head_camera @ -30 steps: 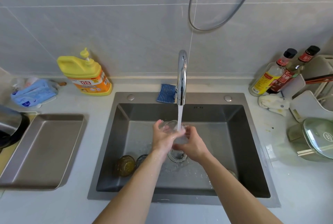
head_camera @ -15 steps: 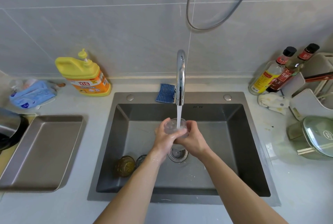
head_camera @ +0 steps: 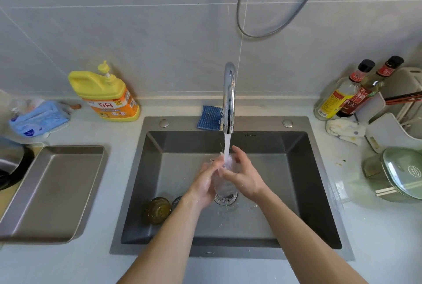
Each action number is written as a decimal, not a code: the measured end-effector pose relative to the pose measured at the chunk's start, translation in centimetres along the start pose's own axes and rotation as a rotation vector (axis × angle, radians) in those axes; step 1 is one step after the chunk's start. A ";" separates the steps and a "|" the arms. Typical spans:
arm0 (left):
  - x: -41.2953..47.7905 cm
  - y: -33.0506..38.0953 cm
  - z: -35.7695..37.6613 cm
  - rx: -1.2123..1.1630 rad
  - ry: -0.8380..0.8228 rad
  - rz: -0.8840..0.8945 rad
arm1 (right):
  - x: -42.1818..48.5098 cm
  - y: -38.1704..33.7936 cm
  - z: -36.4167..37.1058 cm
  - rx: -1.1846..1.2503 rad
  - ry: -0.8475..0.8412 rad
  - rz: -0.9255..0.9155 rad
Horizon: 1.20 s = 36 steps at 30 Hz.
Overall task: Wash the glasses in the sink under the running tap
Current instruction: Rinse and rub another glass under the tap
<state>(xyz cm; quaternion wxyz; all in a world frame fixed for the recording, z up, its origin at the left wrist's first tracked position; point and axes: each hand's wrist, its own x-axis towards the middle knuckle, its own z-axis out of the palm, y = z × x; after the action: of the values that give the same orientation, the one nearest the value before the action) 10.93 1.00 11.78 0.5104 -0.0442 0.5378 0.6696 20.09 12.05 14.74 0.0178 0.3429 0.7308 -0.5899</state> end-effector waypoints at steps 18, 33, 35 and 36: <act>-1.0 3.4 0.5 0.497 0.224 -0.068 | 3.1 -2.0 -1.4 -0.010 -0.093 -0.004; -0.7 2.8 -0.7 0.141 0.136 -0.531 | 3.9 -4.8 -2.5 -0.099 -0.126 -0.027; -0.7 3.1 -0.5 0.116 0.154 -0.534 | 3.9 -4.4 -2.6 -0.083 -0.127 0.006; -0.7 3.2 -0.2 0.099 0.161 -0.540 | 3.8 -4.0 -2.6 -0.101 -0.134 0.041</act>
<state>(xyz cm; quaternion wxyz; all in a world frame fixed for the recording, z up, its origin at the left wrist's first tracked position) 8.84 0.70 14.25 0.6274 -0.2138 0.5776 0.4765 16.04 15.90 17.31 0.0962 0.3162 0.7495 -0.5735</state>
